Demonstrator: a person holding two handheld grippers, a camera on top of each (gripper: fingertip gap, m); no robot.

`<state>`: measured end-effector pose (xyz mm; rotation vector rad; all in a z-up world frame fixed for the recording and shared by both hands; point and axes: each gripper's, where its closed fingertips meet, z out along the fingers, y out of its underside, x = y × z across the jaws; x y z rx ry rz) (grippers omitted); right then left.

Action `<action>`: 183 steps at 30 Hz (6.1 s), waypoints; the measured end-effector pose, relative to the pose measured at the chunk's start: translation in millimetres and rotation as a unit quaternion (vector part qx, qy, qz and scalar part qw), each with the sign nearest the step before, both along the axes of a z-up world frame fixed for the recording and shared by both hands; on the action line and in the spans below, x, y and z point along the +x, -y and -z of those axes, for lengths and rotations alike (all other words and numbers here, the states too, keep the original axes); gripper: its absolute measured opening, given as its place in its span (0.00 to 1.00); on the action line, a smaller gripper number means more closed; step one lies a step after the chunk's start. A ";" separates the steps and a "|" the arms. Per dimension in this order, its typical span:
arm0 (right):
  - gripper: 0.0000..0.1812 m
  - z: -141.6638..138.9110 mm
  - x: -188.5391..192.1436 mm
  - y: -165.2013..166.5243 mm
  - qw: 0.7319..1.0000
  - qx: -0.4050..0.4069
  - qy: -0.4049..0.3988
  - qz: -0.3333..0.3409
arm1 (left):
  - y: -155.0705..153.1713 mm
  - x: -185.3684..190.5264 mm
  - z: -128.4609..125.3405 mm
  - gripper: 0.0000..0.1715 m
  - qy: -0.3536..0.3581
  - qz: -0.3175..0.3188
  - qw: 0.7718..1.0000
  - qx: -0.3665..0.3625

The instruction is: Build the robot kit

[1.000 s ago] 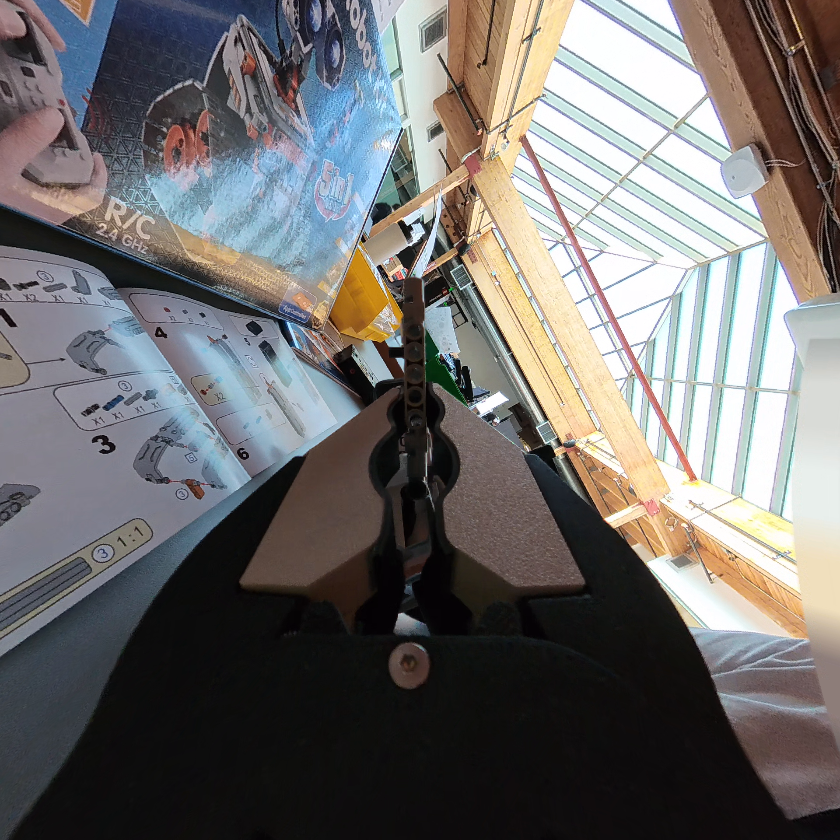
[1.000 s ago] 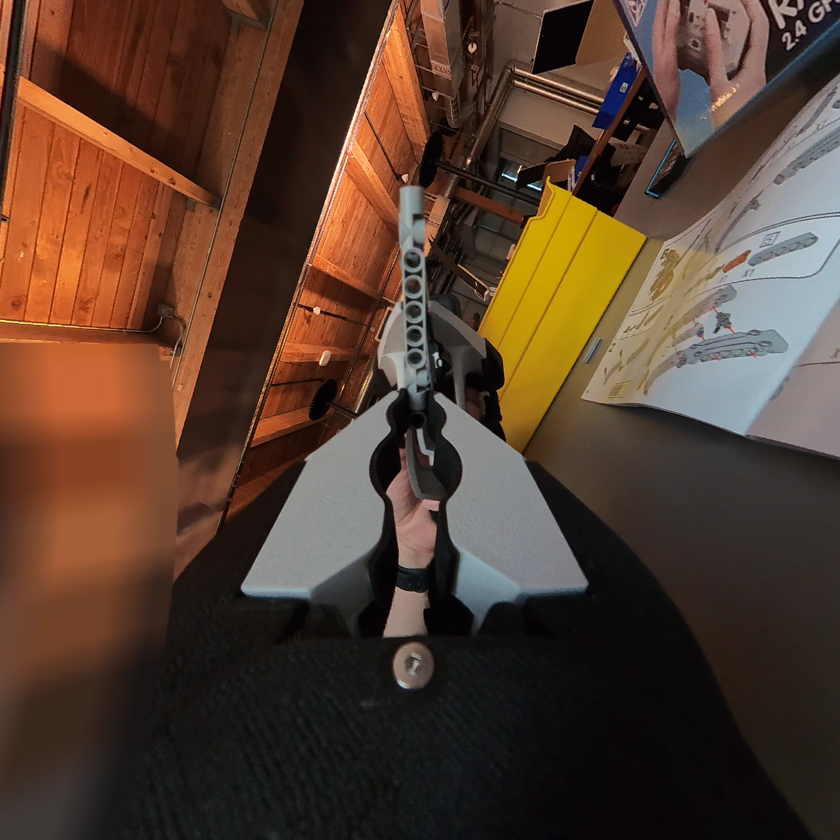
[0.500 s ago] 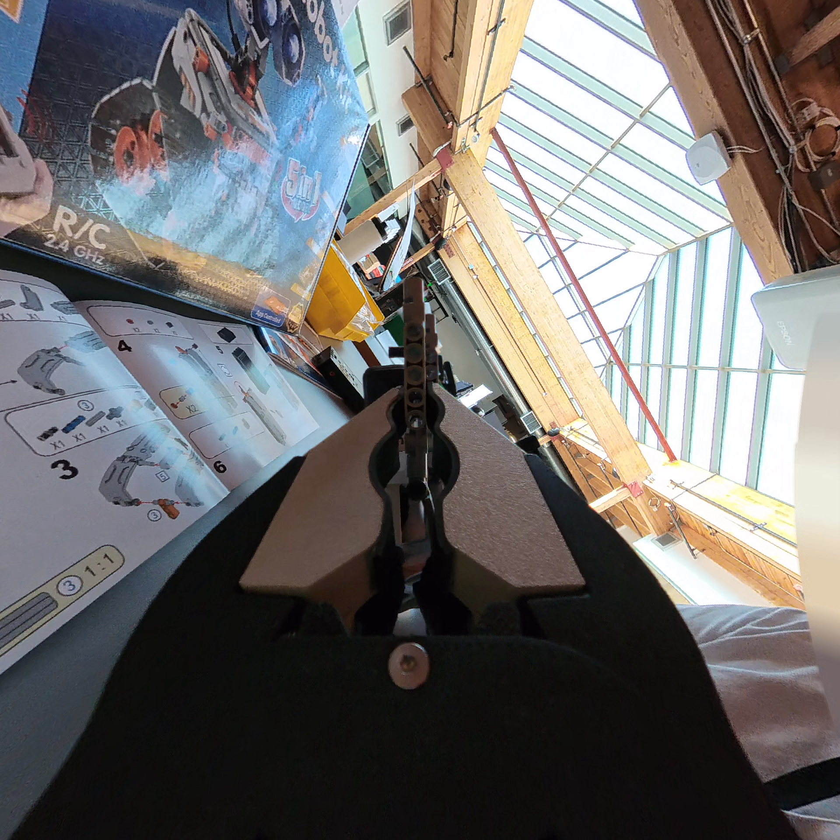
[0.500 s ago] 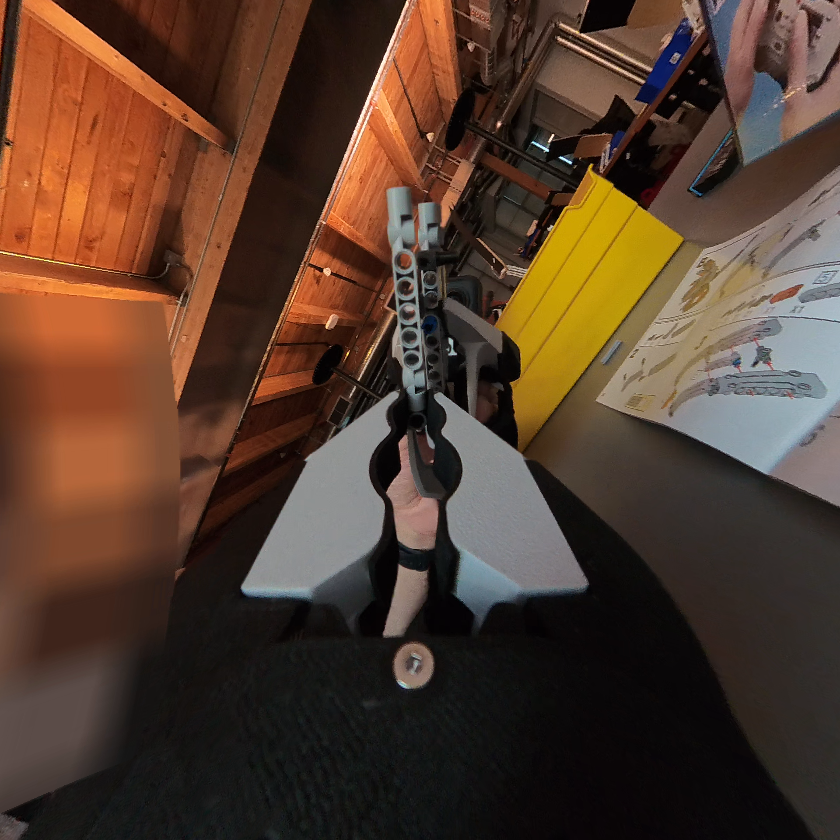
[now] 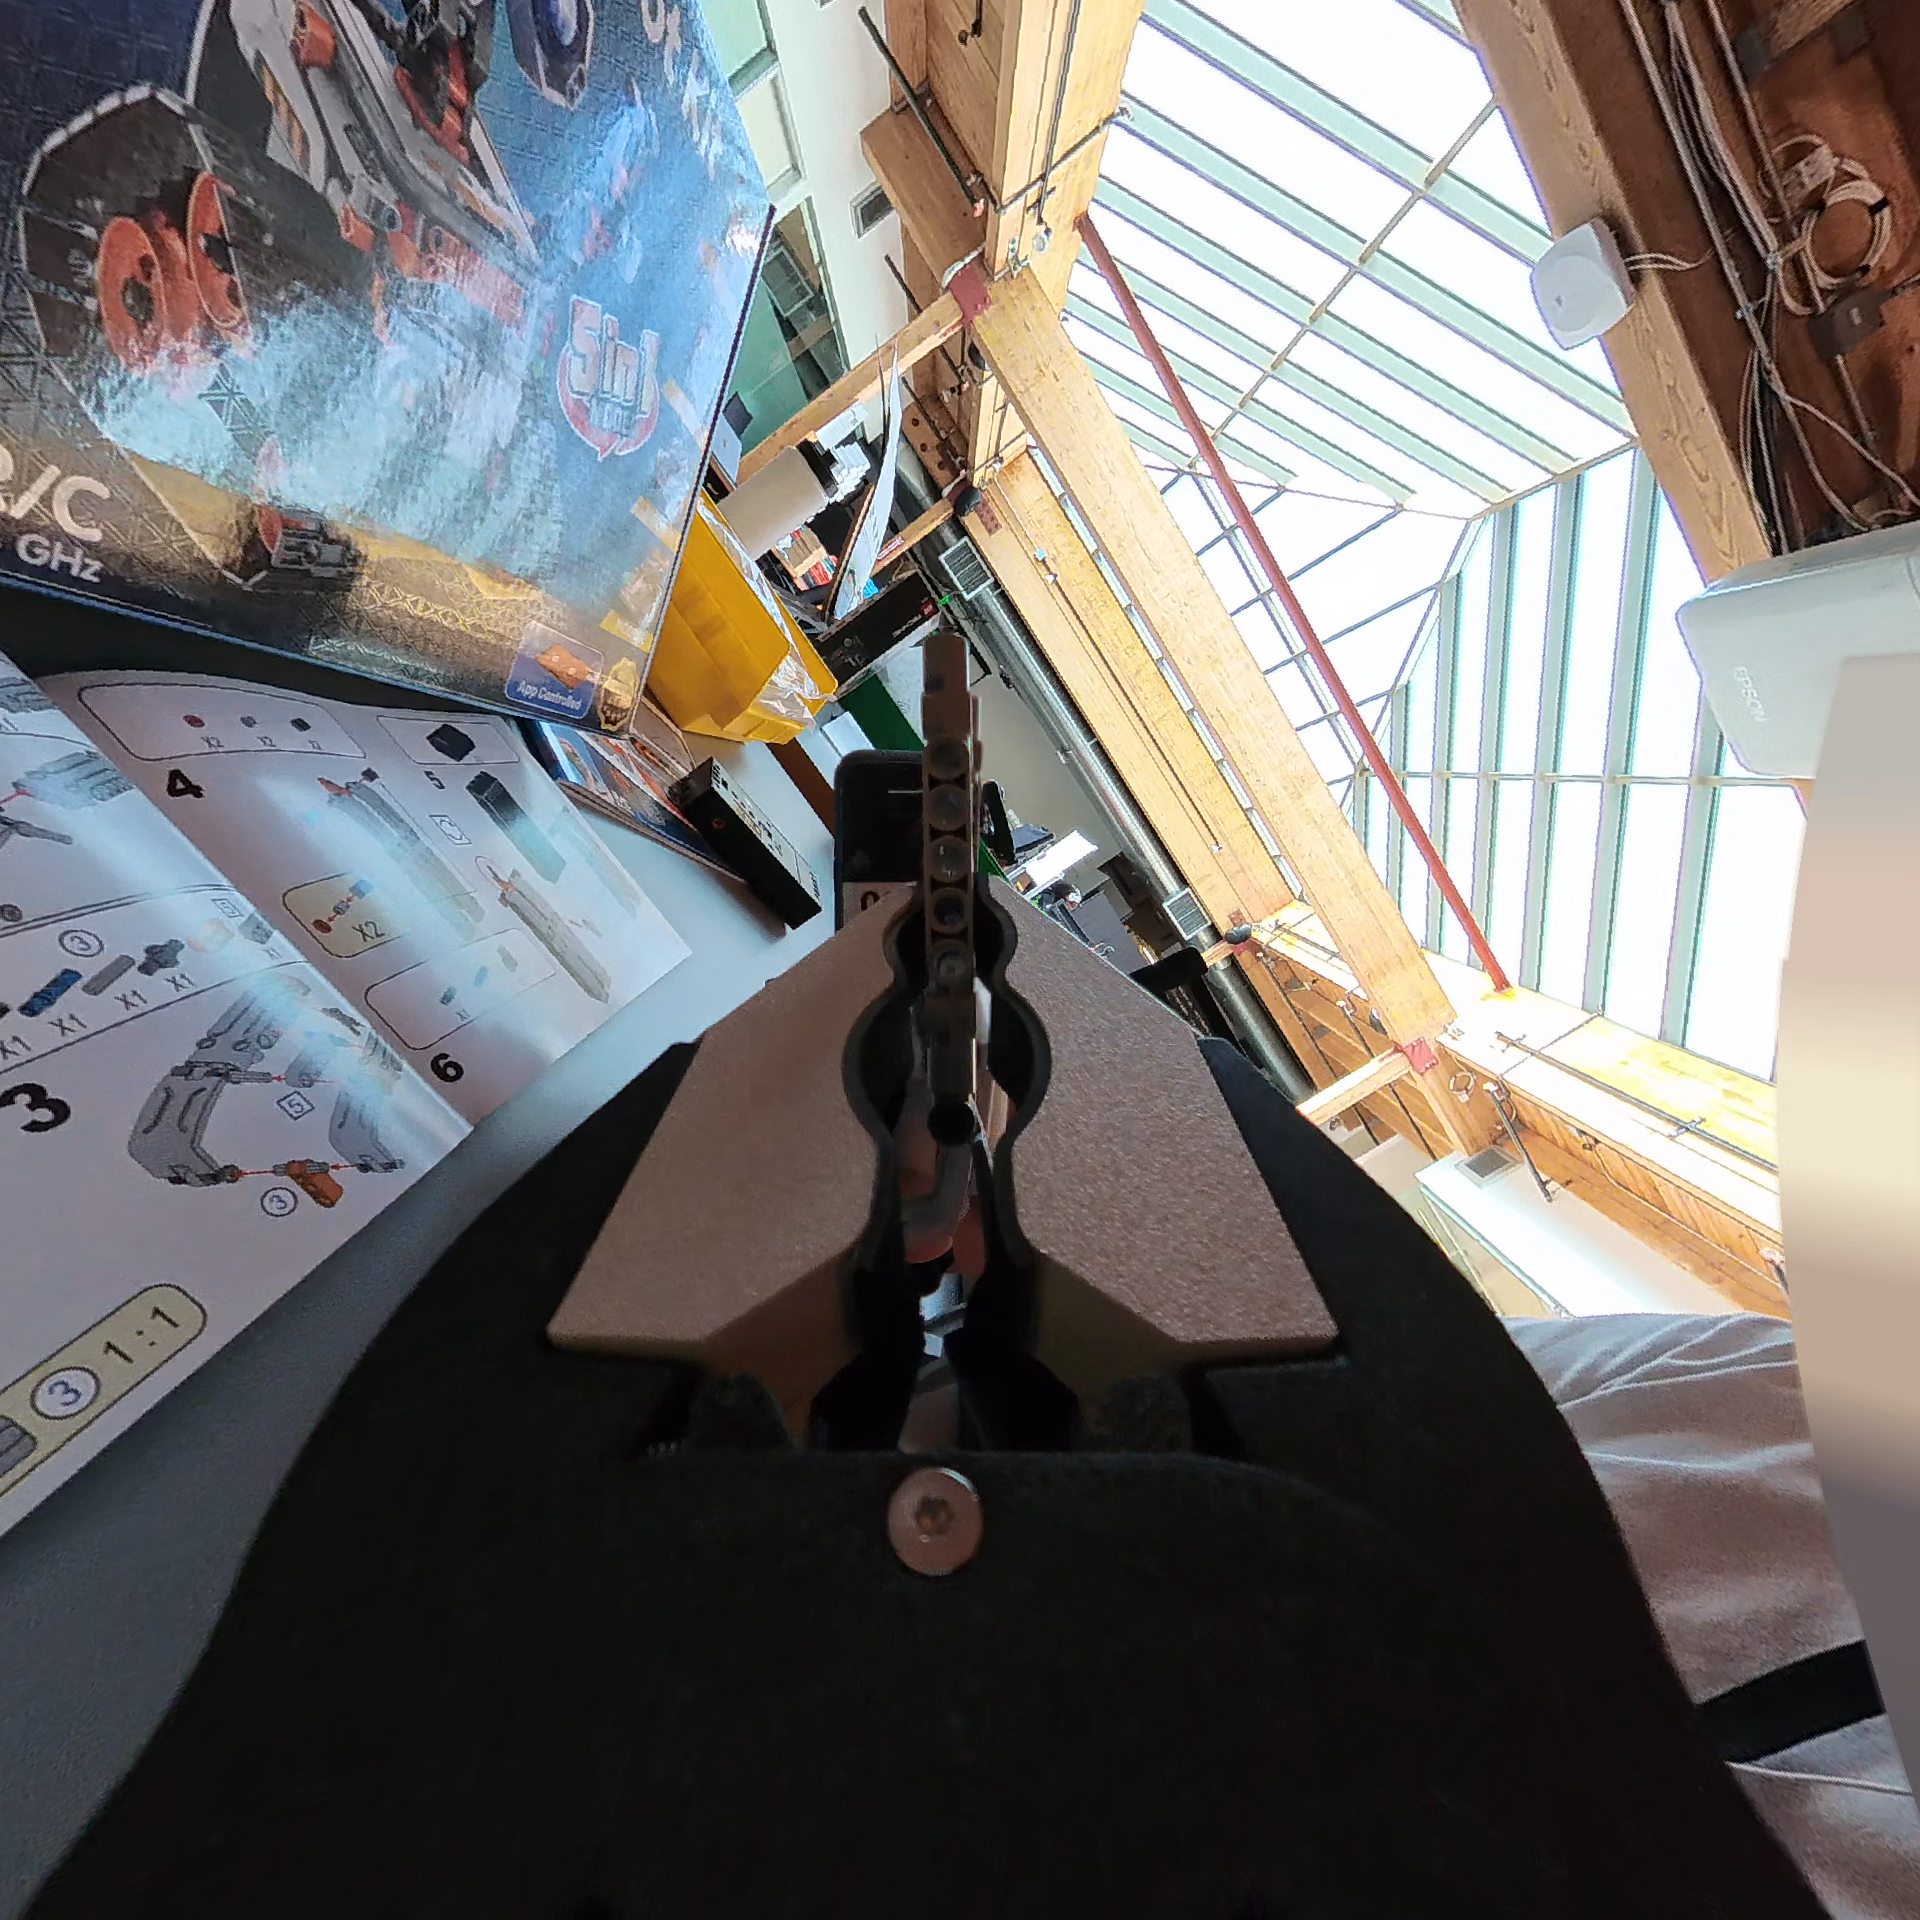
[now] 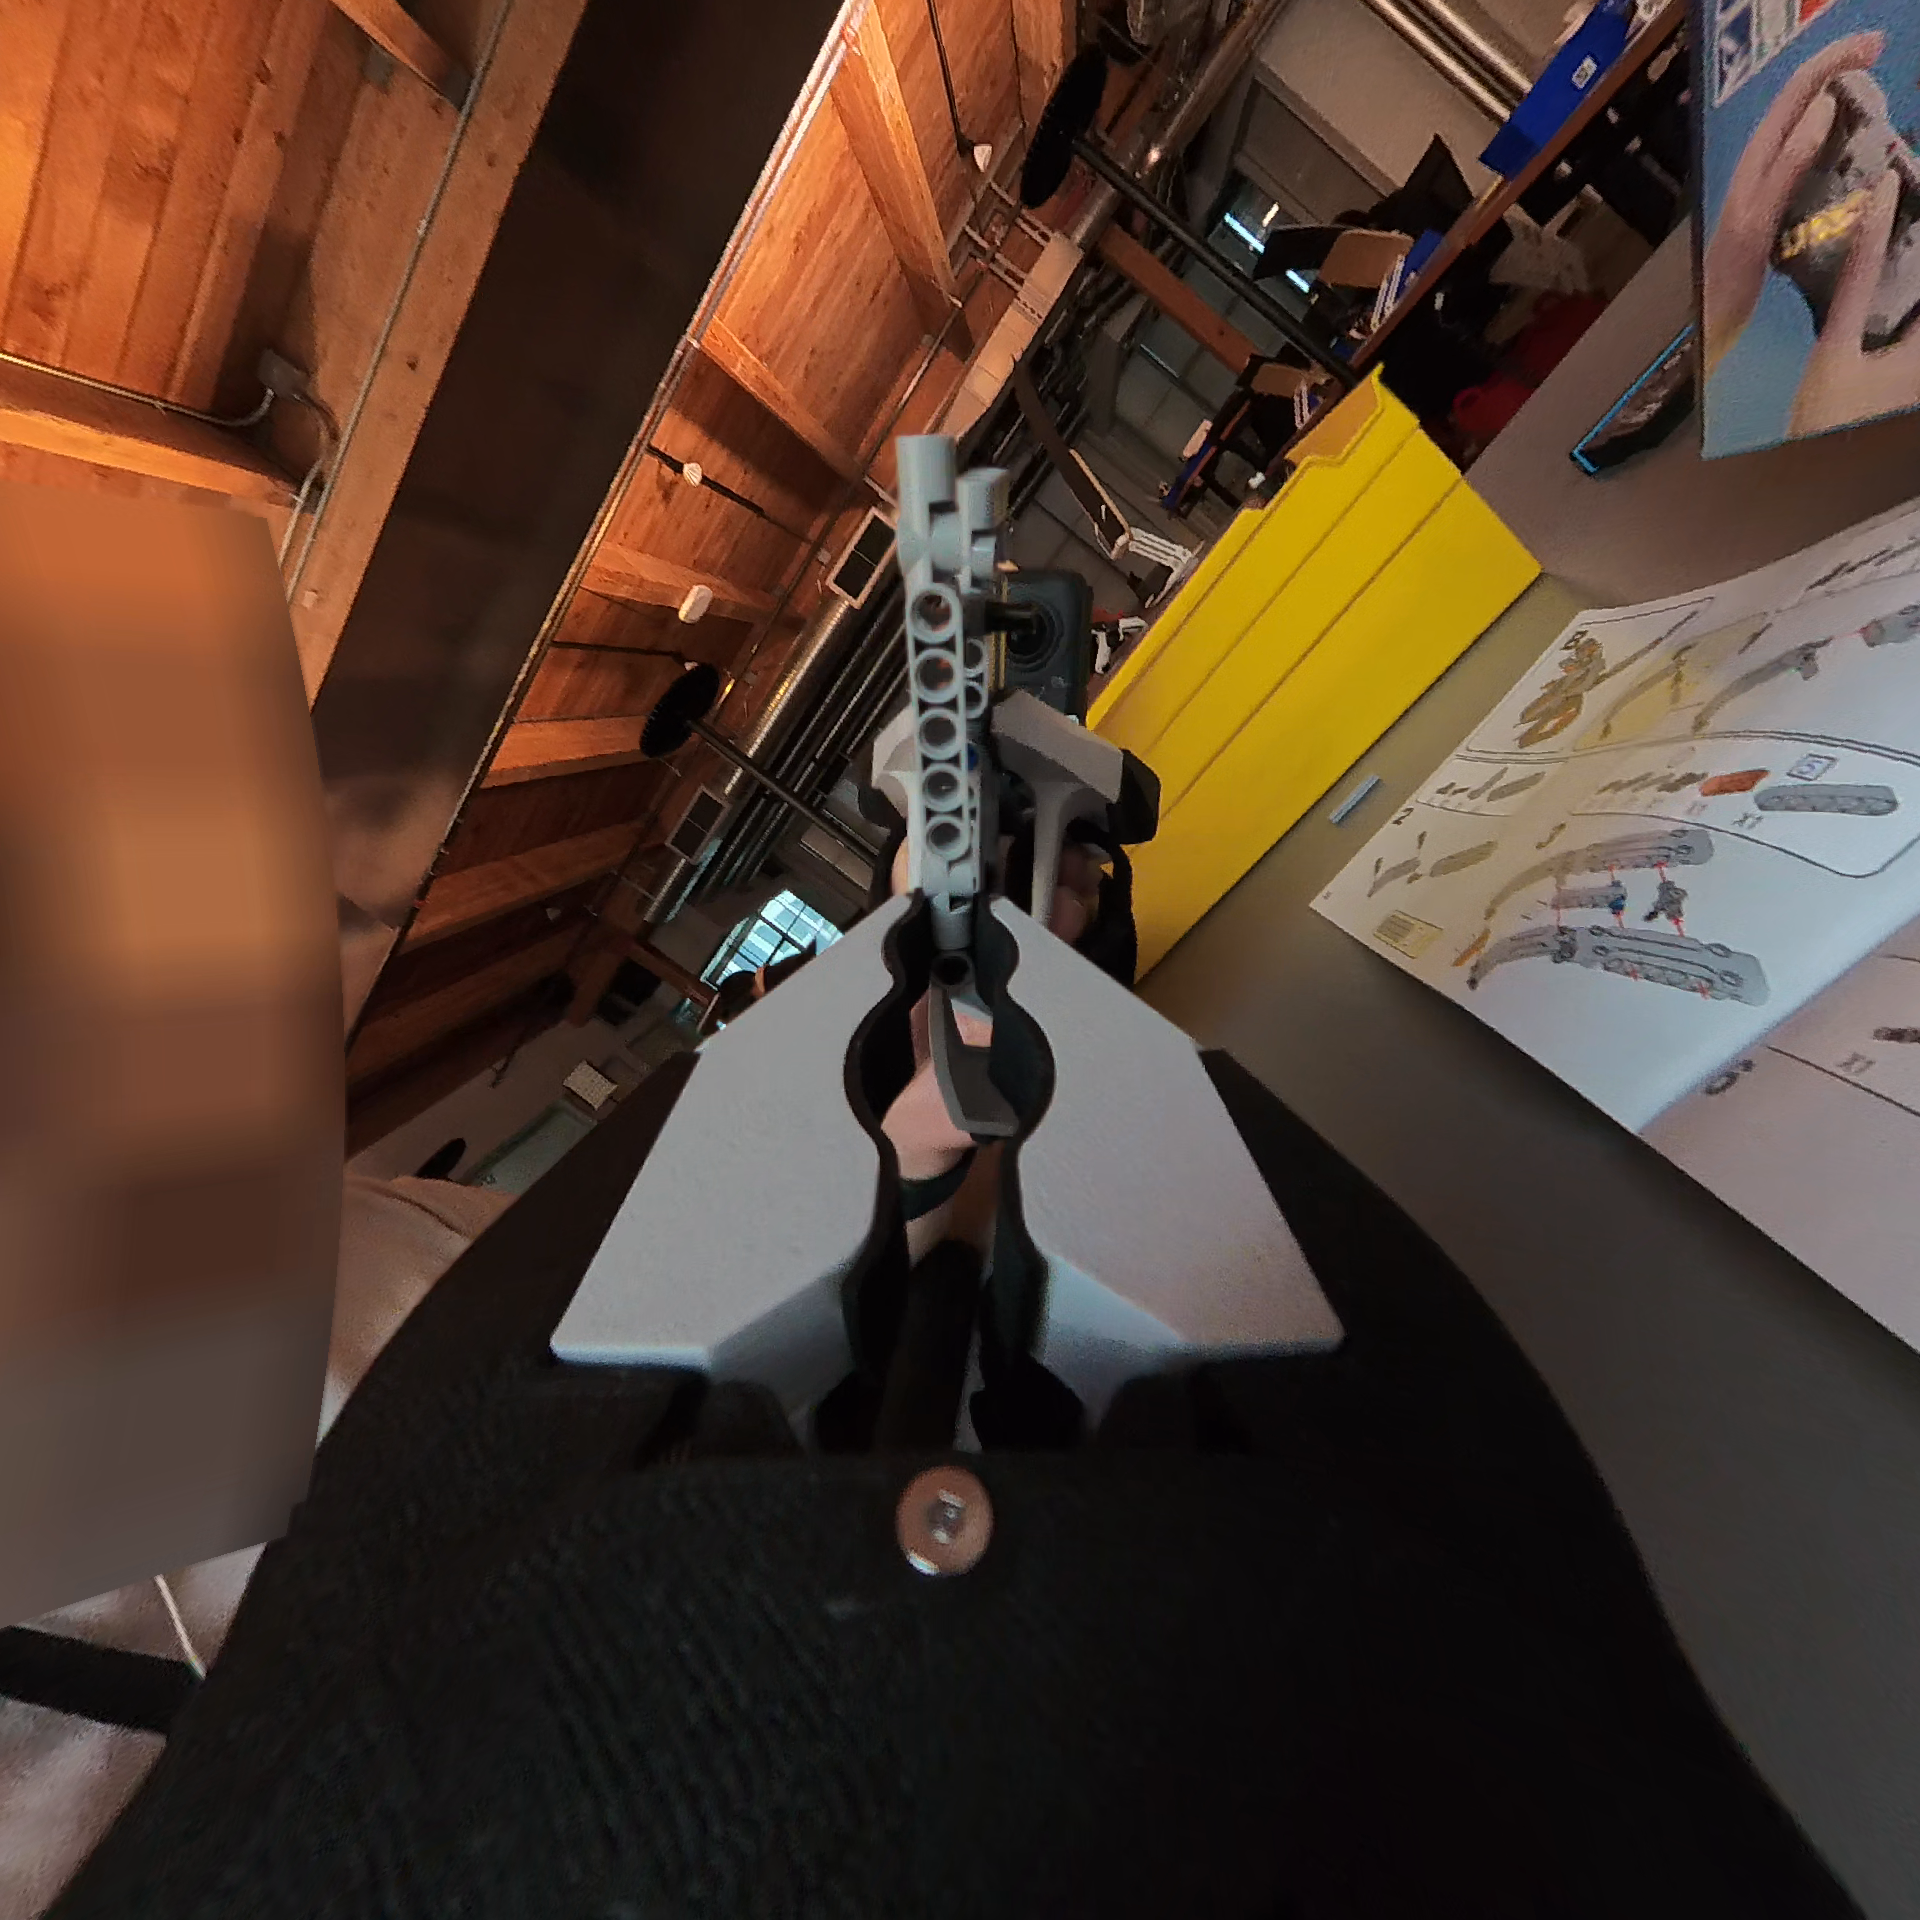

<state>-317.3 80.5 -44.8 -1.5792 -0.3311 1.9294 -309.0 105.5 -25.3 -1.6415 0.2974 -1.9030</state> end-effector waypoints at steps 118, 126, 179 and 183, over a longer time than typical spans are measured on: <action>0.02 -24.3 23.5 -24.3 0.999 0.018 -0.011 0.048 | 13.9 5.7 3.3 0.02 -0.089 0.028 0.992 0.082; 0.02 -17.1 22.4 -21.7 0.999 0.019 0.010 0.034 | 16.7 5.9 10.9 0.02 -0.096 0.061 0.991 0.066; 0.02 26.1 9.6 -16.2 0.997 0.012 0.052 -0.054 | 14.8 5.8 45.0 0.03 -0.154 0.109 0.982 0.027; 0.02 26.5 8.6 -16.2 0.997 0.017 0.056 -0.051 | 16.4 5.7 46.8 0.03 -0.158 0.114 0.981 0.024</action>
